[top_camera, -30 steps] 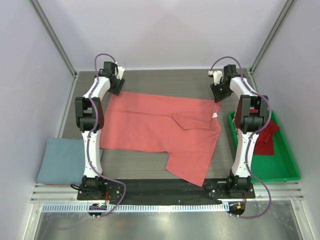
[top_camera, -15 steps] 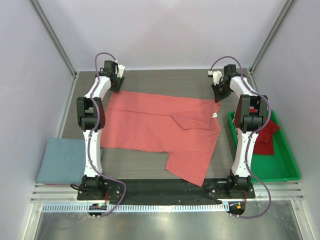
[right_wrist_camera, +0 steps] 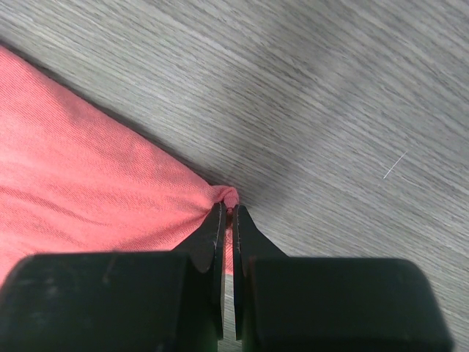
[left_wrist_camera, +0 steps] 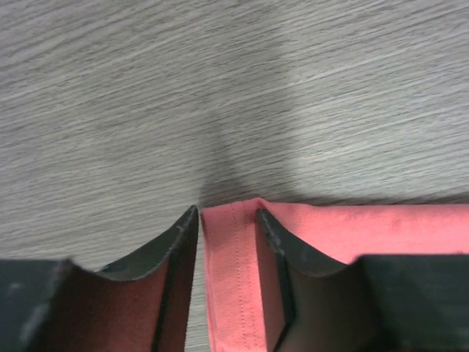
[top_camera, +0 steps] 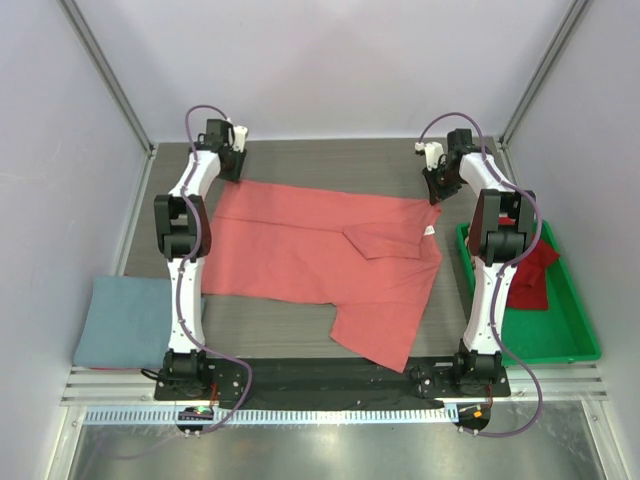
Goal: Fold and stack the t-shirts
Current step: Fold the tshirt
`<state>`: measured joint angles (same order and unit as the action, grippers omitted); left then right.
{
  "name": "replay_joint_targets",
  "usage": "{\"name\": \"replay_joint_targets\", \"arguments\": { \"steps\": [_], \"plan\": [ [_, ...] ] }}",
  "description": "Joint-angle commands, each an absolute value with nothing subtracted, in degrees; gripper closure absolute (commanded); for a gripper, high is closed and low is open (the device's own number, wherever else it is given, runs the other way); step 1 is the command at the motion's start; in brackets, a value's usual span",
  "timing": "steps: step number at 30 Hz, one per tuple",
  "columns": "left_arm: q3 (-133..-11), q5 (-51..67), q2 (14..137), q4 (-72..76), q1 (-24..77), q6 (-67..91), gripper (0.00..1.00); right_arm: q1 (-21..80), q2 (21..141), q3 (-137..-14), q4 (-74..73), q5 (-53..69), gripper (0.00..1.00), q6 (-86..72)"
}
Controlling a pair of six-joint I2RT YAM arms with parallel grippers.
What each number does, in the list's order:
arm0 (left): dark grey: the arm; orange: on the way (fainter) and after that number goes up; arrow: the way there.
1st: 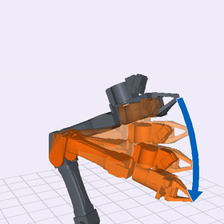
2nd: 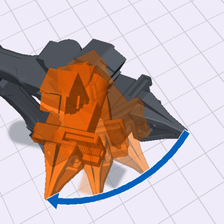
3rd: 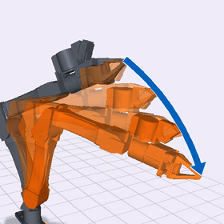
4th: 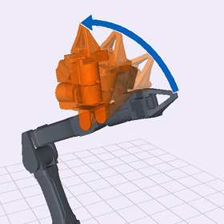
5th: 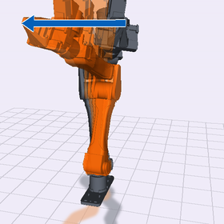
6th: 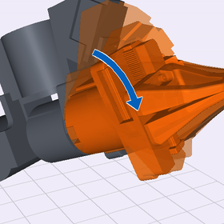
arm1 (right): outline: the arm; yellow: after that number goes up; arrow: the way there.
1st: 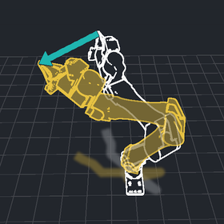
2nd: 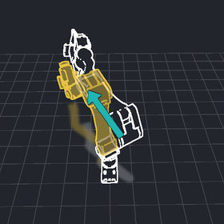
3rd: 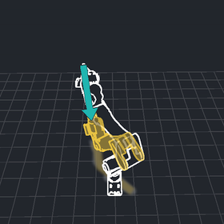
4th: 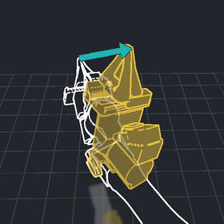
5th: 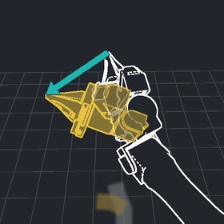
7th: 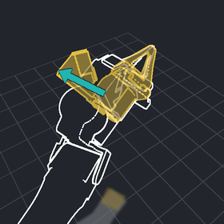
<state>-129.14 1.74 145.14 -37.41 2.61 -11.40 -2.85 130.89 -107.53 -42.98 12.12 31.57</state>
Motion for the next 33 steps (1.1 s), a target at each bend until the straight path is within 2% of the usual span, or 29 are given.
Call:
{"name": "replay_joint_targets", "arguments": {
  "steps": [1, 2, 4, 11, 16, 22, 28, 33],
  "plan": [
    [-129.02, 3.69, 148.18, -40.08, 2.64, -9.41, 0.69, -2.90, 129.64, -107.05, -44.74, 12.04, 0.98, 32.34],
    [-129.11, 3.52, 148.27, -39.90, 2.55, -9.32, 0.75, -2.73, 129.55, -106.96, -44.82, 11.78, 0.99, 32.43],
    [-129.55, 2.03, 148.27, -39.47, 2.55, -8.97, 1.00, -2.38, 129.20, -106.70, -44.74, 11.69, 0.99, 32.52],
    [-132.18, -2.27, 145.47, -36.30, 2.20, -7.91, 1.00, -2.11, 128.06, -110.12, -41.67, 8.71, 0.99, 30.24],
    [-131.93, -4.83, 135.81, -34.54, 0.62, -6.51, 1.00, -2.20, 127.27, -119.32, -39.64, 5.28, 0.99, 28.48],
    [-128.85, -5.01, 123.43, -33.40, 0.26, -5.97, 1.00, -2.11, 121.66, -125.94, -39.29, 7.55, 0.99, 28.39],
    [-124.81, -2.38, 113.04, -34.27, 0.26, -5.36, 1.00, -2.11, 111.90, -121.31, -38.41, 9.93, 0.99, 30.67],
    [-119.29, 1.65, 101.64, -35.33, 0.26, -5.18, 1.00, -2.11, 99.25, -116.20, -36.74, 10.98, 0.99, 31.46]
  ]
}}
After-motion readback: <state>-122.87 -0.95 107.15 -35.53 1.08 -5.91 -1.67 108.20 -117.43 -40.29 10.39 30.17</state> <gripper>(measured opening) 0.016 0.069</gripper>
